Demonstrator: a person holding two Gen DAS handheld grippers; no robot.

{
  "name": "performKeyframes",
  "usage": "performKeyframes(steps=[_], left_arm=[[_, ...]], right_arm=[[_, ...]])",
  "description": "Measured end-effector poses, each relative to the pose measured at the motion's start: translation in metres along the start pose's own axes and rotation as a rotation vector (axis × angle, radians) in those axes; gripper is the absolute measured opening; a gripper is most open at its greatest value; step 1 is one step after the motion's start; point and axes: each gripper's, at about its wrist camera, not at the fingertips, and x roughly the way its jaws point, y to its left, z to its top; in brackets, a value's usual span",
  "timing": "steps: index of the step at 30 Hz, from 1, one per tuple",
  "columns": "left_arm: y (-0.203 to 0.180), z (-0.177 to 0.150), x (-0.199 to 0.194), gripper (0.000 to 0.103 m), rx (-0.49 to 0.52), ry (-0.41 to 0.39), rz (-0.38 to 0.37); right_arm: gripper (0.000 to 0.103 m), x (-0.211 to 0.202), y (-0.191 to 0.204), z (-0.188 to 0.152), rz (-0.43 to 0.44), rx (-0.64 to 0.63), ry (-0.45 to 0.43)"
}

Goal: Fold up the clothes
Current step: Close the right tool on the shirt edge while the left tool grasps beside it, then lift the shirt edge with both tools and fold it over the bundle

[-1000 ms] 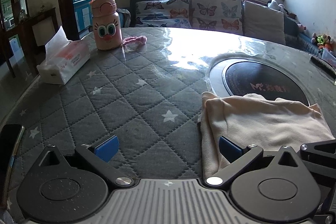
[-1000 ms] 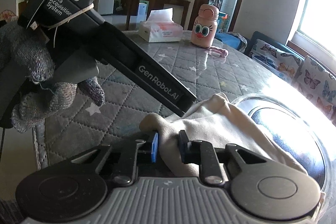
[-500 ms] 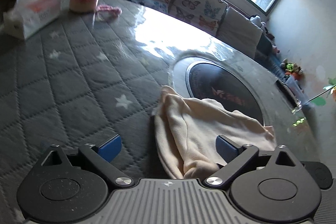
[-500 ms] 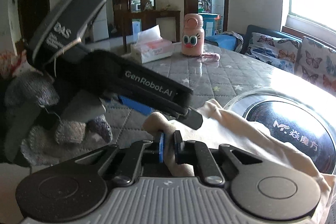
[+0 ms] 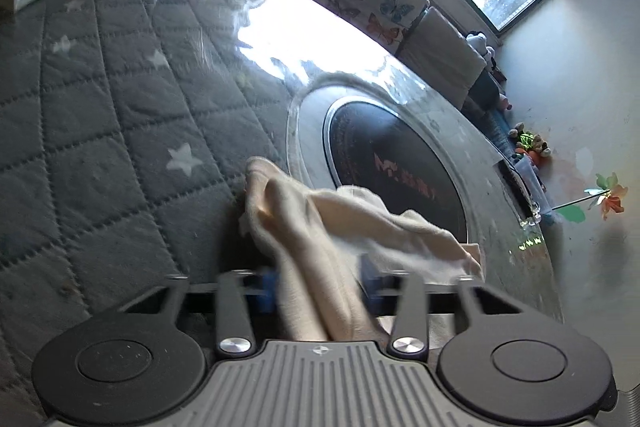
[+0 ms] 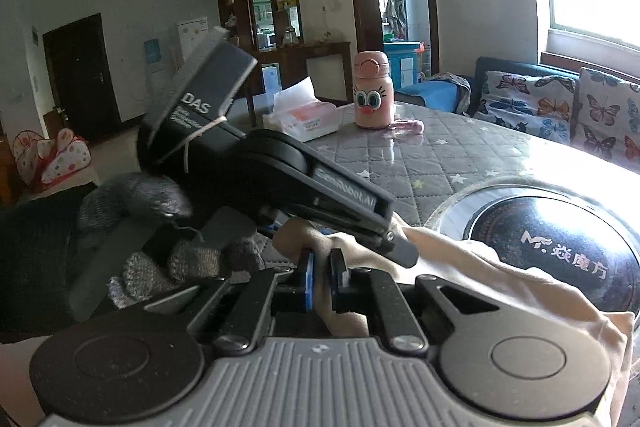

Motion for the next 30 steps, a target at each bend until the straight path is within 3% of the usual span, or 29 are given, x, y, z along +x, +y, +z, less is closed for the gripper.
performKeyframes(steps=[2, 6, 10, 17, 20, 23, 30], left_arm=[[0.001, -0.001, 0.001, 0.024, 0.005, -0.001, 0.004], [0.003, -0.001, 0.002, 0.020, 0.011, -0.003, 0.012], [0.001, -0.003, 0.002, 0.020, 0.025, -0.011, 0.021], [0.000, -0.004, 0.002, 0.020, 0.038, -0.014, 0.030], [-0.002, -0.005, 0.003, 0.020, 0.049, -0.016, 0.038], [-0.003, -0.005, 0.003, 0.020, 0.058, -0.017, 0.043], [-0.007, -0.007, 0.004, 0.020, 0.090, -0.027, 0.061]], right_arm=[[0.008, -0.001, -0.003, -0.002, 0.005, 0.016, 0.002], [0.012, -0.012, -0.020, -0.006, -0.014, 0.097, -0.007], [0.013, -0.023, -0.046, -0.014, -0.125, 0.150, -0.003], [0.014, -0.025, -0.105, -0.039, -0.330, 0.257, 0.085], [0.014, -0.029, -0.124, -0.046, -0.375, 0.301, 0.077], [0.027, -0.037, -0.136, -0.046, -0.434, 0.314, 0.047], [0.037, -0.040, -0.163, -0.055, -0.489, 0.388, 0.065]])
